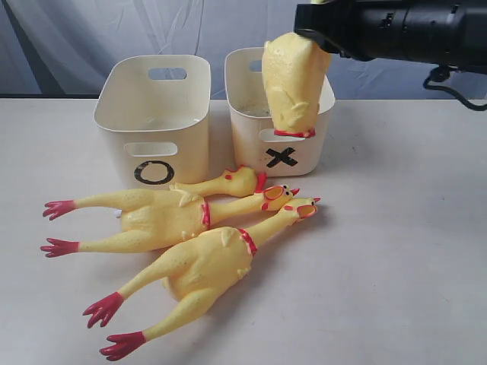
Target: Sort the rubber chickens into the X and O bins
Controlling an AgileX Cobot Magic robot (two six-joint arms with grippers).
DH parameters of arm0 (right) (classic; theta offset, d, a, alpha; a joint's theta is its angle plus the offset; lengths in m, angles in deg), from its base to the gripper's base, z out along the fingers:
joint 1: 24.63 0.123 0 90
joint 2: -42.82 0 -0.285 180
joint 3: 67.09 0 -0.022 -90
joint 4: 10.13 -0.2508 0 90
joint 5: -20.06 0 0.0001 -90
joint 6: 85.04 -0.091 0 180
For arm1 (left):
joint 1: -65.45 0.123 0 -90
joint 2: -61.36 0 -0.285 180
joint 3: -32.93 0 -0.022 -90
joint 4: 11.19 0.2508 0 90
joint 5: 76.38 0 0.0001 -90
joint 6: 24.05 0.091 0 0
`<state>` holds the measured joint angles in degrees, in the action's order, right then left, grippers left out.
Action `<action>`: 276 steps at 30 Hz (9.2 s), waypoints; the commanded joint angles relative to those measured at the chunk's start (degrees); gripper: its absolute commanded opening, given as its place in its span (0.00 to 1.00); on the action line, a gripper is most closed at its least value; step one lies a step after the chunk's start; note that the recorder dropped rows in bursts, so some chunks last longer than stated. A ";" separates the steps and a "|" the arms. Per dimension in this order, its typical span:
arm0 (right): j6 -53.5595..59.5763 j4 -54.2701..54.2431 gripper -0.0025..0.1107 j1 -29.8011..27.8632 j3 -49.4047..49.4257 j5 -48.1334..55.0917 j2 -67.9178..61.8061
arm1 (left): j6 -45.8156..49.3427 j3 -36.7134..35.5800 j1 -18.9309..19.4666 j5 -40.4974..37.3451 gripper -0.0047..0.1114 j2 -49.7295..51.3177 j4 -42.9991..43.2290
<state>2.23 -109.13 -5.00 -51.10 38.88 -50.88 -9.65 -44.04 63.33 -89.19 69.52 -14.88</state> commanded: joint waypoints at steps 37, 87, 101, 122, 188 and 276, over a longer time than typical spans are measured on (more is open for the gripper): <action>10.99 -0.94 0.01 1.68 -25.14 -9.98 -22.77 | -0.30 -0.25 -0.17 0.46 0.04 -0.37 -0.05; -29.18 48.20 0.56 2.09 -21.99 21.40 -12.10 | -0.30 -0.25 -0.17 0.46 0.04 -0.37 -0.05; -45.73 65.78 0.01 2.09 -21.89 41.60 -6.41 | -0.30 -0.25 -0.17 0.46 0.04 -0.37 -0.05; -51.27 74.79 0.01 2.09 -21.89 42.08 6.91 | -0.41 -0.25 -0.17 2.86 0.04 -0.37 -0.79; -56.27 65.96 0.01 2.10 28.24 26.95 60.62 | 48.62 46.63 -14.90 -34.91 0.41 68.99 -42.07; -56.13 64.62 0.01 2.10 28.24 28.58 60.62 | 20.32 65.75 -32.38 -45.44 0.16 104.68 -15.53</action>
<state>-54.17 -44.06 -2.72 -23.10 67.58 9.49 10.86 22.43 31.44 -133.13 172.91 -28.35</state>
